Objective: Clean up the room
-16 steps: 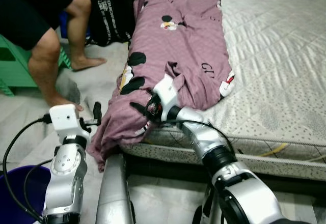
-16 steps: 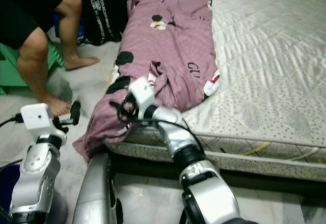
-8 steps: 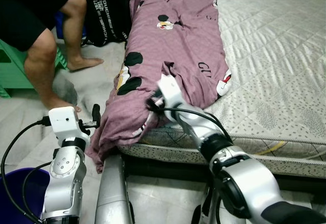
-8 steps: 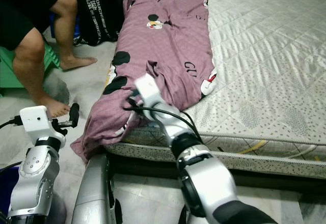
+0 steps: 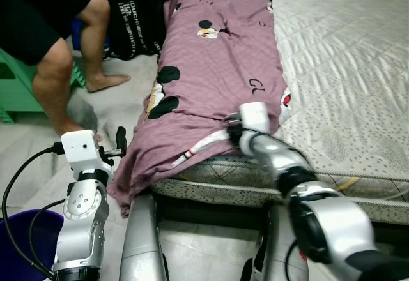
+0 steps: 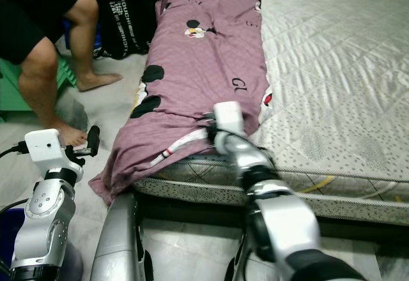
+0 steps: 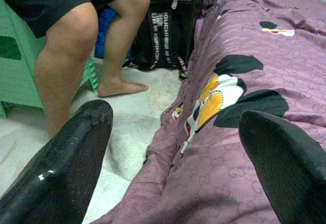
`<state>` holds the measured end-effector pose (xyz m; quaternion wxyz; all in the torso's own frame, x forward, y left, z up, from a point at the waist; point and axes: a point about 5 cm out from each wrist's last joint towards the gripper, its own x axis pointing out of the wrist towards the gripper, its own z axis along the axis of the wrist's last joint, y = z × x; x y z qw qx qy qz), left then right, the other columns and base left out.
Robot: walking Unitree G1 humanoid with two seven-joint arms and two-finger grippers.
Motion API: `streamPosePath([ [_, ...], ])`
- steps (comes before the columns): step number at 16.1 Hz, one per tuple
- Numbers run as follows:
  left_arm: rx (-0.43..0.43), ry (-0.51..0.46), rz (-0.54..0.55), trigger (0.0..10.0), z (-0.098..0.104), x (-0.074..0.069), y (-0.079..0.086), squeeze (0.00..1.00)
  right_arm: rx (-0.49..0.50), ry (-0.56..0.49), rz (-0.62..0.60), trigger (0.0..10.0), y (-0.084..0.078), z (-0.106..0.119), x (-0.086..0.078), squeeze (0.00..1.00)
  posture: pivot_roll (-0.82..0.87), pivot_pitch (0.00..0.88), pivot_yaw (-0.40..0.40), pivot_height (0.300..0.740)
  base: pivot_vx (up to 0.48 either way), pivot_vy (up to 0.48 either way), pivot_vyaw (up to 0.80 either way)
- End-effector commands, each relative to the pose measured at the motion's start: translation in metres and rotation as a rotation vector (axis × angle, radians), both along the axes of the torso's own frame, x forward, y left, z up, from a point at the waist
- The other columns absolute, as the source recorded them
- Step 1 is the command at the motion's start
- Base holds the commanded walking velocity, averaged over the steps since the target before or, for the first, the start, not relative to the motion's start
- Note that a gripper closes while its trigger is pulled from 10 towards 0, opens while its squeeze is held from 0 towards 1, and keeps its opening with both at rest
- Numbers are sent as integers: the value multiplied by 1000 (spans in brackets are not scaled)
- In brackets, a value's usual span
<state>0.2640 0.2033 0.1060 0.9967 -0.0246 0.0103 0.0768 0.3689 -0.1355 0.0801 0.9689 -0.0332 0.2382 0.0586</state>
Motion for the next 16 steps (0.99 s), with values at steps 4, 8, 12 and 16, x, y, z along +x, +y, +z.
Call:
streamPosePath([
  [4, 2, 18, 8, 10000, -5, 0, 1, 0, -133, 68, -174, 10000, -79, -36, -43, 0, 78, 54, 2, 500, 0, 0, 0],
  [8, -7, 23, -38, 10000, -6, 6, -6, 0, -222, 85, -197, 10000, -110, -44, -114, 0, 28, 52, 20, 500, 0, 0, 0],
  [12, -11, 22, -43, 10000, -7, 10, -3, 0, -298, 127, -83, 10000, -127, -50, -202, 0, -5, 48, 16, 500, 0, 0, 0],
  [16, -24, 13, -59, 10000, -8, 15, -13, 0, -432, 162, -197, 10000, -157, -49, -198, 0, -24, 25, 10, 500, 0, 0, 0],
])
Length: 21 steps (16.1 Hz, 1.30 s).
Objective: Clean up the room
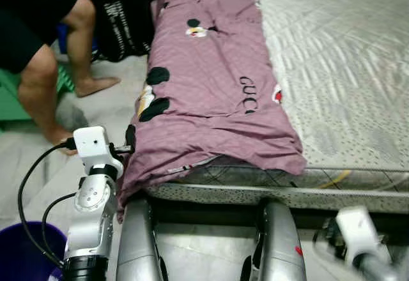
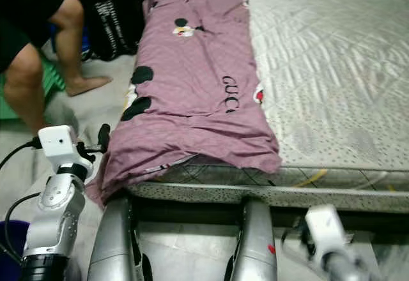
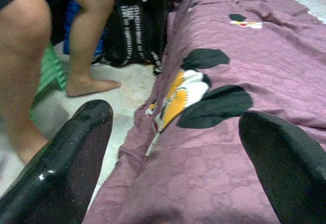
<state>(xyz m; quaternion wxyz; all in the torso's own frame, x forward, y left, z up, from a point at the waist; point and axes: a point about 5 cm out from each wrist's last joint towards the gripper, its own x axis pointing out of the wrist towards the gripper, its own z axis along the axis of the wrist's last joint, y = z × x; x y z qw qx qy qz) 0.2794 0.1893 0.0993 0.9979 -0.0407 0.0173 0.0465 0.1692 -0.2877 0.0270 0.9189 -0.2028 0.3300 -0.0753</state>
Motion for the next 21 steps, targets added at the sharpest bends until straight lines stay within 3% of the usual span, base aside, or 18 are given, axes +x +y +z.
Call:
streamPosePath([
  [1, 9, 1, 4, 10000, -1, 1, 3, 0, -52, -124, -11, 10000, -5, 22, 28, 0, -25, 23, 10, 500, 0, 0, 0],
  [2, 10, -1, 12, 10000, -1, 2, 6, 0, -71, -326, 1, 10000, -1, 57, 78, 0, -25, 14, 8, 500, 0, 0, 0],
  [3, 9, -4, 15, 10000, 0, 3, 6, 0, -47, -416, 13, 10000, 5, 76, 99, 0, -24, 11, 7, 500, 0, 0, 0],
  [5, 5, -12, 20, 10000, 1, 5, 6, 0, 38, -567, 41, 10000, 23, 112, 135, 0, -12, 3, 2, 500, 0, 0, 0],
  [6, 3, -14, 22, 10000, 1, 4, 5, 0, 101, -590, 56, 10000, 34, 121, 150, 0, -8, 2, -1, 500, 0, 0, 0],
  [7, 0, -11, 22, 10000, 0, 3, 4, 0, 157, -546, 63, 10000, 42, 117, 154, 0, -6, 3, -2, 500, 0, 0, 0],
  [9, -10, -1, 17, 10000, -3, 1, 2, 0, 247, -362, 71, 10000, 62, 85, 152, 0, -6, 3, -2, 500, 0, 0, 0],
  [10, -16, 2, 10, 10000, -3, 2, 0, 0, 253, -298, 33, 10000, 64, 71, 150, 0, 0, 4, -2, 500, 0, 0, 0],
  [12, -20, 0, -3, 10000, -2, 4, -1, 0, 287, -258, -61, 10000, 62, 59, 148, 0, 6, 4, 2, 500, 0, 0, 0],
  [15, -14, 5, -5, 10000, -3, 4, 1, 0, 272, -235, -38, 10000, 58, 55, 147, 0, 1, 6, 7, 500, 0, 0, 0],
  [17, -14, 8, -5, 10000, -3, 4, 1, 0, 249, -89, 38, 10000, 55, 36, 129, 0, 0, 6, 6, 500, 0, 0, 0],
  [19, -17, 12, -9, 10000, -5, 4, -1, 0, 240, 47, 98, 10000, 51, 17, 97, 0, -4, 11, 1, 500, 0, 0, 0],
  [21, -20, 17, -8, 10000, -6, 3, 1, 0, 316, 173, 137, 10000, 47, 2, 65, 0, -17, 13, 4, 500, 0, 0, 0],
])
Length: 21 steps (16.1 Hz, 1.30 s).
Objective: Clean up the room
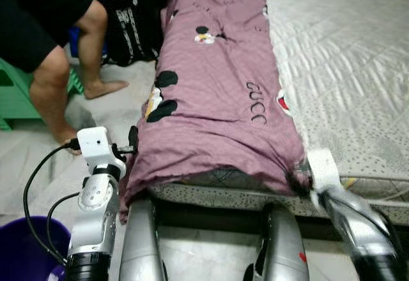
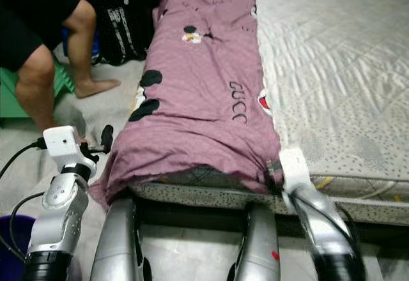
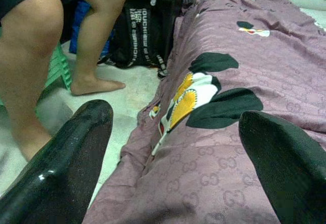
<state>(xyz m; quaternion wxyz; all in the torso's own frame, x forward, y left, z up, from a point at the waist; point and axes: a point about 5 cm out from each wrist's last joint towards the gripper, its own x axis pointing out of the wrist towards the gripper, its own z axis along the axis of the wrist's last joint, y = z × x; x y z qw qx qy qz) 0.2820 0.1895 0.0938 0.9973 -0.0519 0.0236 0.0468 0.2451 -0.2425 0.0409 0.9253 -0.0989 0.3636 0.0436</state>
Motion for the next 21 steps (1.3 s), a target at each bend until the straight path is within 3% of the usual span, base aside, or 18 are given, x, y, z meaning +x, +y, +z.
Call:
streamPosePath([
  [1, 2, 9, -11, 10000, -1, 1, 0, 0, 68, 114, 44, 10000, 3, -15, -17, 0, -24, 12, 8, 500, 0, 0, 0],
  [5, 6, 9, -31, 10000, 0, 6, -4, 0, 117, 129, 118, 10000, 9, -20, -16, 0, -25, 5, 17, 500, 0, 0, 0],
  [7, 9, 9, -27, 10000, 0, 6, -1, 0, 65, 125, 127, 10000, 5, -24, -14, 0, -18, 2, 12, 500, 0, 0, 0],
  [8, 10, 11, -21, 10000, -1, 4, 0, 0, 1, 134, 92, 10000, -8, -28, -14, 0, -17, 2, 11, 500, 0, 0, 0],
  [13, 10, 13, -15, 10000, -1, 4, 1, 0, -52, 141, 31, 10000, -32, -39, -24, 0, -17, 0, 7, 500, 0, 0, 0],
  [14, 11, 13, -15, 10000, -1, 4, 1, 0, -41, 96, -2, 10000, -34, -36, -23, 0, -17, 0, 7, 500, 0, 0, 0],
  [16, 12, 15, -18, 10000, -2, 4, 2, 0, -29, -205, -135, 10000, -46, 0, -4, 0, -34, 3, 13, 500, 0, 0, 0],
  [17, 11, 17, -21, 10000, -2, 6, 1, 0, -90, -397, -203, 10000, -53, 34, 14, 0, -37, 4, 15, 500, 0, 0, 0],
  [18, 10, 17, -26, 10000, -2, 7, -1, 0, -123, -491, -218, 10000, -52, 56, 27, 0, -39, 1, 19, 500, 0, 0, 0],
  [20, 10, 12, -34, 10000, 0, 9, -3, 0, -61, -631, -183, 10000, -26, 91, 52, 0, -35, 0, 20, 500, 0, 0, 0],
  [21, 12, 11, -32, 10000, 0, 8, -2, 0, 10, -644, -122, 10000, -7, 96, 59, 0, -30, 0, 16, 500, 0, 0, 0],
])
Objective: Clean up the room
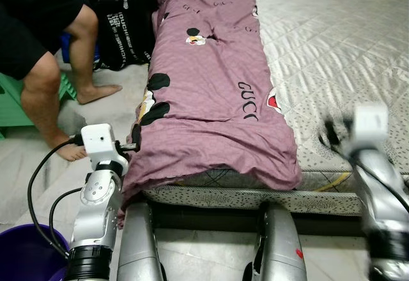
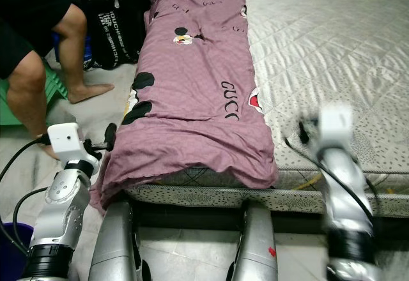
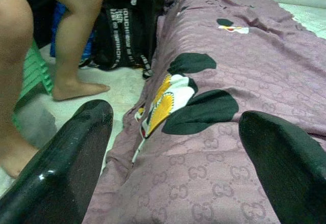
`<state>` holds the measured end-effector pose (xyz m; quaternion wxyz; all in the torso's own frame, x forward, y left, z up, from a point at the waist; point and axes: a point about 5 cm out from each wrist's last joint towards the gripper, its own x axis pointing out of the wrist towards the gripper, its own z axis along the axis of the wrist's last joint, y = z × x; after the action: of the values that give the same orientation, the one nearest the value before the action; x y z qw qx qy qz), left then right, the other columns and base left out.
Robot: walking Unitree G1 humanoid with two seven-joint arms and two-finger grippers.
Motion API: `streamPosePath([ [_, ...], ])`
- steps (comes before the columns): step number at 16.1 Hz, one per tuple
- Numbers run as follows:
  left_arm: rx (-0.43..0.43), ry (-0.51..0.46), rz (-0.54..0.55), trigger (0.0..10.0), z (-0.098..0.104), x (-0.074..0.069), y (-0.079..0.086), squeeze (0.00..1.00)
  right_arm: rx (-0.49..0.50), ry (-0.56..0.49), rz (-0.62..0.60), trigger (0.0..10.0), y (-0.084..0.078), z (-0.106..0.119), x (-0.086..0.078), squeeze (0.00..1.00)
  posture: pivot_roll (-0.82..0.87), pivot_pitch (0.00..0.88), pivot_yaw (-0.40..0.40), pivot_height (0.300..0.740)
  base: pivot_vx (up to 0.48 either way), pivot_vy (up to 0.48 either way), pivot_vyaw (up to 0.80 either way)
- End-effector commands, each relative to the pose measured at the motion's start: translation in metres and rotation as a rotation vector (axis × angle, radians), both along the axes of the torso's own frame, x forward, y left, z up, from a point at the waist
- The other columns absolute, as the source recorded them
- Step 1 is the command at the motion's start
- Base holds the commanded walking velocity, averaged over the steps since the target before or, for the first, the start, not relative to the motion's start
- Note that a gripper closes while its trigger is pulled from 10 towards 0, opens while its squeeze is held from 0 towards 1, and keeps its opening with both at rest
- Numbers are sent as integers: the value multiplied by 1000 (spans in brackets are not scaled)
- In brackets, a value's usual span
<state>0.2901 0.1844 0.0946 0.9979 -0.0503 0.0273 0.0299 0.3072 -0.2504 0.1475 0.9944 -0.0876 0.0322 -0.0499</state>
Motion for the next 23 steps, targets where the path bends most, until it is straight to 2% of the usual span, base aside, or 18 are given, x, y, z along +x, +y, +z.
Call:
streamPosePath([
  [1, 11, 4, 7, 10000, 0, 0, 5, 0, 44, 81, 72, 10000, 13, -15, -4, 0, -30, 0, 16, 500, 0, 0, 0],
  [2, 12, 4, 13, 10000, 0, -1, 7, 0, 53, 203, 148, 10000, 21, -34, -8, 0, -26, 0, 11, 500, 0, 0, 0],
  [4, 13, 6, 15, 10000, -1, -2, 7, 0, 86, 375, 122, 10000, 14, -60, -18, 0, -24, 0, 9, 500, 0, 0, 0],
  [5, 12, 6, 16, 10000, -1, -2, 7, 0, 116, 358, 77, 10000, 7, -58, -17, 0, -24, 0, 9, 500, 0, 0, 0],
  [8, 14, 11, 10, 10000, -2, -2, 7, 0, 108, 412, 131, 10000, 5, -58, -17, 0, -26, 0, 13, 500, 0, 0, 0],
  [9, 16, 10, 2, 10000, -1, 0, 6, 0, 105, 527, 220, 10000, 6, -71, -25, 0, -26, 0, 13, 500, 0, 0, 0],
  [12, 15, 13, -3, 10000, -2, 1, 6, 0, 156, 664, 298, 10000, 3, -87, -40, 0, -29, 0, 19, 500, 0, 0, 0],
  [16, 14, 18, -9, 10000, -3, 0, 4, 0, 150, 693, 337, 10000, 9, -91, -43, 0, -28, 0, 20, 500, 0, 0, 0],
  [17, 13, 16, -10, 10000, -3, 1, 4, 0, 168, 678, 339, 0, 13, -90, -41, 0, -28, 0, 20, 500, 0, 0, 0],
  [21, 13, 14, -4, 10000, -2, 1, 5, 0, 204, 674, 336, 0, 17, -91, -39, 0, -27, 0, 19, 500, 0, 0, 0],
  [23, 12, 13, -6, 10000, -2, 1, 4, 0, 284, 660, 376, 0, 26, -88, -39, 0, -27, 0, 18, 500, 0, 0, 0],
])
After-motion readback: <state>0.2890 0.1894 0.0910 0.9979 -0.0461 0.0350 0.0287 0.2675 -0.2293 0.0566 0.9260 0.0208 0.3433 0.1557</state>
